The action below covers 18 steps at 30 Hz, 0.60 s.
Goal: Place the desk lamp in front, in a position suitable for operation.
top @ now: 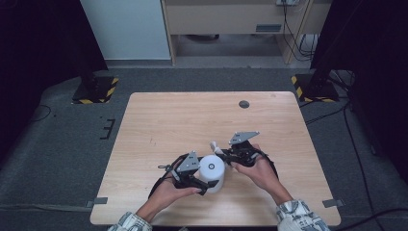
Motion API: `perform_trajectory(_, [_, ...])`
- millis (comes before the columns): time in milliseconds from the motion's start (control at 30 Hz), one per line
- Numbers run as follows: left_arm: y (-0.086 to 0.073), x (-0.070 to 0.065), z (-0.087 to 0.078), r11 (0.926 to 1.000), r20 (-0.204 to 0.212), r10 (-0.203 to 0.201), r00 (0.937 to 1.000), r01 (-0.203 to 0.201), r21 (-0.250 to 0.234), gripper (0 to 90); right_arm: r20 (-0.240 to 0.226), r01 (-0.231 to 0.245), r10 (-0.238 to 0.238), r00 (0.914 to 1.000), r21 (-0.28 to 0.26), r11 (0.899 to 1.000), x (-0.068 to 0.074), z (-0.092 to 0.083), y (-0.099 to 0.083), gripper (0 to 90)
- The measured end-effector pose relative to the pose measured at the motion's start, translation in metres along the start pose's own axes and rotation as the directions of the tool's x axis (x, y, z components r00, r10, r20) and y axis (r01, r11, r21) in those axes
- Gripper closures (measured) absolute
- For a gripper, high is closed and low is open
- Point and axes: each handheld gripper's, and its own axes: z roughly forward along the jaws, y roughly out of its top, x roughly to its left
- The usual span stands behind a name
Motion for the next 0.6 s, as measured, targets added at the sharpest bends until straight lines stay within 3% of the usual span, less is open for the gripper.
perform_trajectory(100, [0.0,0.0,0.0,1.0,0.0,0.0,1.0,0.0,0.001,7.5,-0.01,-0.001,0.001,1.0,-0.007,1.0,0.0,0.004,0.006,75.8])
perform_trajectory(233, [0.0,0.0,0.0,1.0,-0.001,0.002,1.0,-0.002,0.003,7.5,-0.028,-0.024,0.025,0.9993,0.036,0.999,-0.005,0.018,-0.004,75.8])
perform_trajectory(367, [0.0,0.0,0.0,1.0,0.0,0.002,1.0,-0.002,0.003,7.5,-0.02,-0.008,0.01,0.9998,0.084,0.996,-0.006,0.024,-0.011,75.8])
perform_trajectory(467, [0.0,0.0,0.0,1.0,0.0,0.003,1.0,-0.003,0.004,7.5,-0.018,-0.012,0.013,0.9997,0.079,0.997,-0.006,0.022,-0.01,75.8])
perform_trajectory(600, [0.0,0.0,0.0,1.0,0.0,0.003,1.0,-0.003,0.004,7.5,-0.03,-0.006,0.007,0.9995,0.034,0.999,-0.005,0.012,-0.002,75.8])
